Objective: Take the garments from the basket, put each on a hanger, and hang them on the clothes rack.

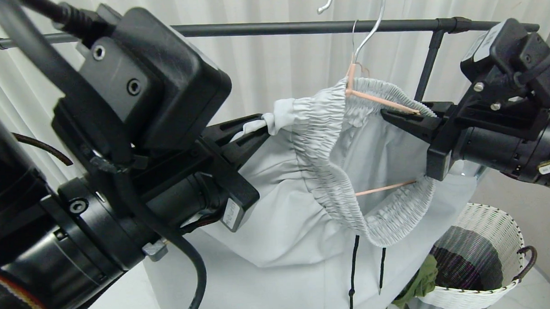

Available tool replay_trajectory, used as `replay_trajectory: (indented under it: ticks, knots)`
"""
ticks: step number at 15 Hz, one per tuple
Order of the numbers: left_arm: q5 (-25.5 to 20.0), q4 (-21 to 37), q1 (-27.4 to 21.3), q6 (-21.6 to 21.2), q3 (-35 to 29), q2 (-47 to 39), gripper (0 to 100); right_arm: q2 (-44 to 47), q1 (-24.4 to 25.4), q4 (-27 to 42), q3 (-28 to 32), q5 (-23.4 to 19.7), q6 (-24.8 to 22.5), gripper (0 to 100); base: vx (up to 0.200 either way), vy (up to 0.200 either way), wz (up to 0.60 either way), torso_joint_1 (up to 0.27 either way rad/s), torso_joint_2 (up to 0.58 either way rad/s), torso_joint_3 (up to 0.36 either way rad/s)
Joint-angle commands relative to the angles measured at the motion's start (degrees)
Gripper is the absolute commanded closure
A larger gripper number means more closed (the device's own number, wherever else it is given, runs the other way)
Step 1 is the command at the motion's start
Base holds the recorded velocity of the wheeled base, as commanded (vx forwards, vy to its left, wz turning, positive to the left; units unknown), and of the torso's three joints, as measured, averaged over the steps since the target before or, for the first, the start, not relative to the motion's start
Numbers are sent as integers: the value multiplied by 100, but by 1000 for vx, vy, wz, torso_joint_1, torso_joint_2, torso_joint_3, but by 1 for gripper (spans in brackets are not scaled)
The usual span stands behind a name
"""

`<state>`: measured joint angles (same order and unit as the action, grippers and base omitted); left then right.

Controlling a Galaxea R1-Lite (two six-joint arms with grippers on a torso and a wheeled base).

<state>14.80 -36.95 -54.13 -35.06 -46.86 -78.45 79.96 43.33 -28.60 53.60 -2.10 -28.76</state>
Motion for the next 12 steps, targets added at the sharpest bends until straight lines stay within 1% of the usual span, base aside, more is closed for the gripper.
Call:
replay_trajectory:
  ticks: [1,3,4,6,8,10,12]
  knots:
    - [-3,-111,-1,-1,45,-22,100,11,0,-5,10,-1,2,100,0,0,0,0,0,0]
    - [5,-146,-1,-62,98,-13,100,-7,0,-5,10,8,2,100,0,0,0,0,0,0]
    - [5,-146,-1,-71,107,-13,0,-24,0,-5,10,8,-7,100,0,0,0,0,0,0]
    - [5,-146,-1,-62,151,14,0,-77,0,-5,10,8,-174,100,0,0,0,0,0,0]
    - [5,-146,7,-71,151,58,0,-121,0,-5,36,16,-227,100,0,0,0,0,0,0]
    - [14,-146,7,-80,379,321,0,-226,-35,-5,45,131,-227,100,0,0,0,0,0,0]
    - [41,-146,16,-98,766,682,0,-279,-123,-5,71,139,-236,100,0,0,0,0,0,0]
